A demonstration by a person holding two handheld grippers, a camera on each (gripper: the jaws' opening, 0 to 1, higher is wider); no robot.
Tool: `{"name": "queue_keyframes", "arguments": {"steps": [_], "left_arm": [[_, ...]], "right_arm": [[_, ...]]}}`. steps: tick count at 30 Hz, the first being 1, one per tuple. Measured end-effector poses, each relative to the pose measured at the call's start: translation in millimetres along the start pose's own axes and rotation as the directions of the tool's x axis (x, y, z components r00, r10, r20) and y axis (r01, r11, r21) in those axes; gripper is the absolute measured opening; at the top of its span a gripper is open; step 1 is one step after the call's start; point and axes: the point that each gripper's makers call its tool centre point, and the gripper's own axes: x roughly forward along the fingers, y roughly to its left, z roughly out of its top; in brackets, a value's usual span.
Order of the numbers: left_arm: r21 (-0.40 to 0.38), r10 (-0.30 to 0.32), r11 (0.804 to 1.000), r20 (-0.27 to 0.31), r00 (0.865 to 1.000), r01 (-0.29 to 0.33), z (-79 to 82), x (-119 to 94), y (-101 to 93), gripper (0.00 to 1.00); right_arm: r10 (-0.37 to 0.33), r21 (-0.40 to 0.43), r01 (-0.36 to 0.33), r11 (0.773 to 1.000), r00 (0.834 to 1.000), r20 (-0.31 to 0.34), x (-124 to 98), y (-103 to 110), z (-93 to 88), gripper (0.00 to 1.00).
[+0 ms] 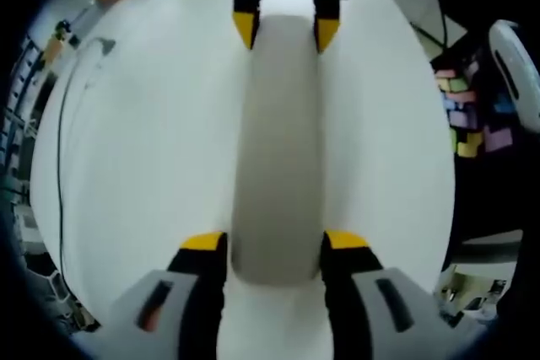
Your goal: Arrange the utensils inside the cutlery case until each visible utensil rests in its matching compartment.
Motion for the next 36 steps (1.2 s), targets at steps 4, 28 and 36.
{"name": "queue_keyframes", "arguments": {"steps": [4,28,36], "left_arm": [[-0.005,0.004,1.000,-0.007,1.000,-0.004,0.4,0.1,0.4,0.46],[-0.013,0.012,1.000,-0.021,1.000,-0.012,5.0,2.2,0.5,0.44],[-0.006,-0.006,1.000,-0.009,1.000,0.006,11.7,0.3,-1.7,0.44]], "right_arm": [[-0.013,-0.017,0.013,1.000,1.000,-0.022,2.0,1.9,-0.3,0.44],[-0.025,-0.003,0.025,1.000,1.000,-0.004,1.5,3.4,0.1,0.42],[-0.007,0.011,0.007,1.000,1.000,-0.006,-2.0,5.4,-5.2,0.42]]}}
